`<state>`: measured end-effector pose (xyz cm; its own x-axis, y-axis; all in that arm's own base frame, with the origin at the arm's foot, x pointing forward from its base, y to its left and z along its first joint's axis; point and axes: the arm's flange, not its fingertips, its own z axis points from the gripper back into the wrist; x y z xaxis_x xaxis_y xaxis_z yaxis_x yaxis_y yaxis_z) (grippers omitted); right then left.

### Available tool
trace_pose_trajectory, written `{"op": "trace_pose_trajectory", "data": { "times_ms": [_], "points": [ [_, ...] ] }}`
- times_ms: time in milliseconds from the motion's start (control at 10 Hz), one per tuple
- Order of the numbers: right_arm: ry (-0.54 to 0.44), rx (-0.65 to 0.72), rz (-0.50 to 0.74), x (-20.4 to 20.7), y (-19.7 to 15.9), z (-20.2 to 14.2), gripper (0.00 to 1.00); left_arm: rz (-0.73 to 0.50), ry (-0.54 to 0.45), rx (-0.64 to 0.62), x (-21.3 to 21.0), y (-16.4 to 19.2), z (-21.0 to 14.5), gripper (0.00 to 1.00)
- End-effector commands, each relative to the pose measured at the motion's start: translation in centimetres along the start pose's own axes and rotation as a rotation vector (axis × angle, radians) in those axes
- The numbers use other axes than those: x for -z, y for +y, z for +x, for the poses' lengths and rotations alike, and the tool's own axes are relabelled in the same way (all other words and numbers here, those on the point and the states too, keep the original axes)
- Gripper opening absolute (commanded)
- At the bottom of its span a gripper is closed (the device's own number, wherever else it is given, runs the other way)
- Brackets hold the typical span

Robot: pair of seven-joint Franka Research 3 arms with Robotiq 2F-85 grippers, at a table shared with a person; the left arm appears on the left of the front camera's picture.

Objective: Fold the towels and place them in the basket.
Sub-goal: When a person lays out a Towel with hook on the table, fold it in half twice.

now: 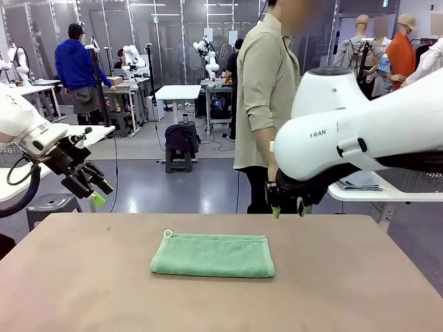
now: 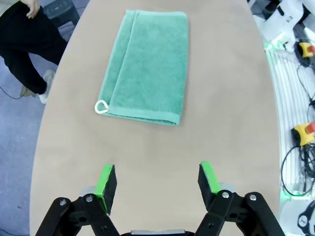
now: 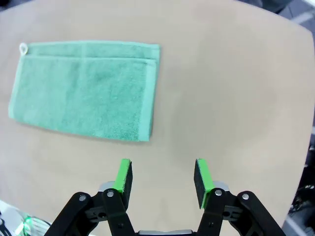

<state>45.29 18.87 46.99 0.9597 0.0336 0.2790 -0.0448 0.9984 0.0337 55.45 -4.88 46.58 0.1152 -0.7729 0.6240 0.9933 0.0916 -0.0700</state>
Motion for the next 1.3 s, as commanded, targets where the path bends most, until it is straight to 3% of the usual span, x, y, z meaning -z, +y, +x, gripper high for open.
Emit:
{"op": "trace_pose_trajectory", "data": {
  "times_ms": [0,500,800,1200],
  "points": [
    [-0.066,0.136,-0.016,2.0,-0.5,-1.5,0.64,0.006,0.002,-0.015,0.1,0.0,0.2,0.84],
    [0.089,0.211,0.073,8.0,-3.3,-0.5,0.64,0.006,0.002,-0.015,0.1,0.0,0.2,0.84],
    [0.140,0.219,0.118,12.1,-3.1,-0.5,0.64,0.006,0.002,-0.015,0.1,0.0,0.2,0.84],
    [0.101,0.220,0.227,15.0,-1.7,-0.9,0.64,0.006,0.002,-0.015,0.1,0.0,0.2,0.84]
  ]
}}
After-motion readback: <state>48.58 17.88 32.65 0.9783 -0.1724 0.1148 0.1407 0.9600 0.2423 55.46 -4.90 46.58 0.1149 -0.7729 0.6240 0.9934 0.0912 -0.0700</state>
